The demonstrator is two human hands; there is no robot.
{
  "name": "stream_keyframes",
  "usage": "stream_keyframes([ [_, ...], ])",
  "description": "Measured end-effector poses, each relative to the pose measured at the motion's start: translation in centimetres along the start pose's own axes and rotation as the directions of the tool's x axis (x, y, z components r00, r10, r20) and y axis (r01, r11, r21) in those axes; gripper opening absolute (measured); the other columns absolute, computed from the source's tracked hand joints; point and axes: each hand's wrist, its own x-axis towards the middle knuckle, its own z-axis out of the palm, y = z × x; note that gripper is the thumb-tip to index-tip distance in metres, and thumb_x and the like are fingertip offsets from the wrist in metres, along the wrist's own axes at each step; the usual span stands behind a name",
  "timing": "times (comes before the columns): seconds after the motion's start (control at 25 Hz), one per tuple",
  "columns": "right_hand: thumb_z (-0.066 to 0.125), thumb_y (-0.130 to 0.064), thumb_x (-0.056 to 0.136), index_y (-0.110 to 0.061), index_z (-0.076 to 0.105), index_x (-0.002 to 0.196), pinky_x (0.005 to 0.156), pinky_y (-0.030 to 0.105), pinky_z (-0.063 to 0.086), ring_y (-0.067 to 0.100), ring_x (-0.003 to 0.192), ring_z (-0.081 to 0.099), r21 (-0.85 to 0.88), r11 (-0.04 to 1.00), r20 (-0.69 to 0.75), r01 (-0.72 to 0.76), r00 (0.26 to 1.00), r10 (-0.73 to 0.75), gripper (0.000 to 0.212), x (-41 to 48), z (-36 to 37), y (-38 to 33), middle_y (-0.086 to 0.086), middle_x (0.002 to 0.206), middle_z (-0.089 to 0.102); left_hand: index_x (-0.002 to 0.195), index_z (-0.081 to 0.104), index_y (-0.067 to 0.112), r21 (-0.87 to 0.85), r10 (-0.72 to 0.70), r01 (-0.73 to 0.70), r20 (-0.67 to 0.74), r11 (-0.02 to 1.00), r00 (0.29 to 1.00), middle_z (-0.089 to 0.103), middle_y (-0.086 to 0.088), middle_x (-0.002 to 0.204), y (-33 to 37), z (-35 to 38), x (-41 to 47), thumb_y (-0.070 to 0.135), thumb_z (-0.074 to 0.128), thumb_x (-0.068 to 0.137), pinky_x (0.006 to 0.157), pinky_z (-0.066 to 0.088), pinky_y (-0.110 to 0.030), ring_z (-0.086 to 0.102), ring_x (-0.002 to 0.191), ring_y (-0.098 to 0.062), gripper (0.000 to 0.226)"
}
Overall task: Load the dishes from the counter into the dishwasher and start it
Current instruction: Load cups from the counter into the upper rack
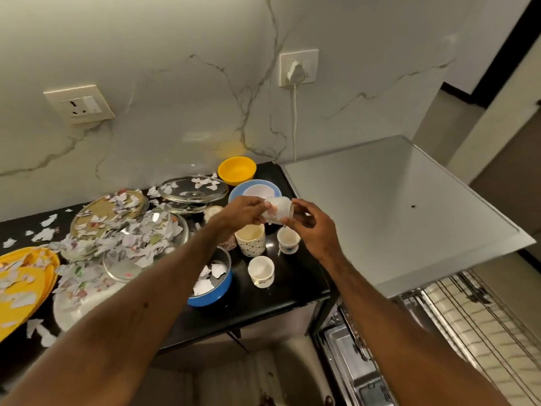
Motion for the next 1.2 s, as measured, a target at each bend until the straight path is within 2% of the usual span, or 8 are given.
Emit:
stream_keyframes([
  [0.16, 0.085, -0.040, 0.085, -0.030, 0.060, 0.141, 0.095, 0.024, 0.058, 0.009, 0.114, 0.068, 0.039, 0.994, -0.036, -0.104, 0.994, 0.105, 0.062, -1.7, -4.6, 1.8, -0.010, 0.132, 0.068, 0.106, 0.075, 0.012, -0.152, 0.015, 0.006, 0.136, 0.988, 0.991, 0.077, -0.012, 0.100, 0.0, 5.6, 2.3, 0.023, 0.061, 0.104, 0.091, 0.058, -0.036, 0.070, 0.098, -0.028, 0.019],
  [0.24, 0.087, -0.041, 0.084, -0.034, 0.058, 0.142, 0.095, 0.025, 0.058, 0.010, 0.111, 0.069, 0.012, 0.990, -0.019, -0.138, 0.990, 0.138, 0.066, -2.3, -7.7, 2.6, -0.012, 0.131, 0.067, 0.112, 0.072, 0.011, -0.171, 0.013, 0.029, 0.239, 0.985, 0.971, 0.077, -0.013, 0.107, 1.0, 8.3, 3.0, 0.024, 0.059, 0.104, 0.096, 0.057, -0.037, 0.073, 0.105, -0.029, 0.020],
  [0.52, 0.093, -0.037, 0.076, -0.032, 0.065, 0.133, 0.086, 0.034, 0.064, 0.014, 0.095, 0.075, -0.030, 0.970, -0.082, -0.241, 0.968, 0.238, 0.063, -5.7, -18.6, 5.9, -0.006, 0.118, 0.072, 0.112, 0.071, 0.008, -0.121, -0.088, 0.163, 0.470, 0.979, 0.878, 0.072, -0.016, 0.108, 5.1, 19.0, 4.8, 0.022, 0.063, 0.102, 0.099, 0.053, -0.037, 0.065, 0.093, -0.023, 0.019],
  [0.72, 0.090, -0.031, 0.081, -0.028, 0.062, 0.138, 0.090, 0.032, 0.062, 0.014, 0.106, 0.072, 0.042, 0.939, -0.069, -0.340, 0.937, 0.343, 0.063, -9.0, -25.0, 8.4, -0.004, 0.124, 0.070, 0.121, 0.066, 0.001, -0.125, -0.142, 0.254, 0.564, 0.959, 0.814, 0.071, -0.012, 0.102, 6.5, 26.5, 4.6, 0.018, 0.064, 0.101, 0.085, 0.058, -0.027, 0.066, 0.081, -0.015, 0.027],
  [0.84, 0.090, -0.028, 0.081, -0.026, 0.064, 0.134, 0.089, 0.033, 0.062, 0.015, 0.107, 0.072, 0.078, 0.916, -0.057, -0.394, 0.916, 0.398, 0.059, -10.9, -28.0, 10.5, -0.002, 0.123, 0.069, 0.123, 0.066, 0.002, -0.022, -0.173, 0.225, 0.567, 0.974, 0.805, 0.072, -0.014, 0.112, 6.7, 30.5, 4.3, 0.022, 0.066, 0.100, 0.087, 0.059, -0.027, 0.070, 0.090, -0.018, 0.031],
  [0.96, 0.089, -0.034, 0.082, -0.024, 0.066, 0.129, 0.088, 0.040, 0.063, 0.025, 0.108, 0.072, 0.107, 0.880, -0.043, -0.462, 0.882, 0.469, 0.053, -13.2, -30.1, 12.9, 0.006, 0.123, 0.069, 0.133, 0.064, 0.006, 0.264, -0.185, 0.049, 0.518, 0.963, 0.835, 0.065, -0.011, 0.136, 6.0, 33.7, 4.6, 0.015, 0.061, 0.101, 0.099, 0.053, -0.031, 0.064, 0.118, -0.022, 0.033],
  [1.08, 0.081, -0.028, 0.090, -0.013, 0.065, 0.129, 0.089, 0.044, 0.064, 0.031, 0.108, 0.072, 0.172, 0.829, -0.045, -0.533, 0.836, 0.547, 0.044, -15.8, -31.7, 14.9, 0.014, 0.126, 0.066, 0.156, 0.039, 0.020, 0.721, -0.165, -0.237, 0.440, 0.651, 0.883, 0.032, -0.012, 0.164, 4.2, 35.7, 5.4, 0.007, 0.055, 0.095, 0.118, 0.036, -0.041, 0.036, 0.147, -0.032, 0.064],
  [1.2, 0.082, -0.035, 0.089, -0.017, 0.066, 0.125, 0.087, 0.054, 0.063, 0.032, 0.097, 0.076, 0.137, 0.784, -0.057, -0.606, 0.785, 0.617, 0.044, -17.7, -32.7, 17.8, 0.013, 0.122, 0.068, 0.163, 0.013, 0.038, 0.842, -0.229, -0.325, 0.450, 0.432, 0.863, -0.003, -0.011, 0.171, 2.7, 37.2, 5.3, 0.009, 0.059, 0.096, 0.120, 0.032, -0.057, 0.015, 0.153, -0.045, 0.086],
])
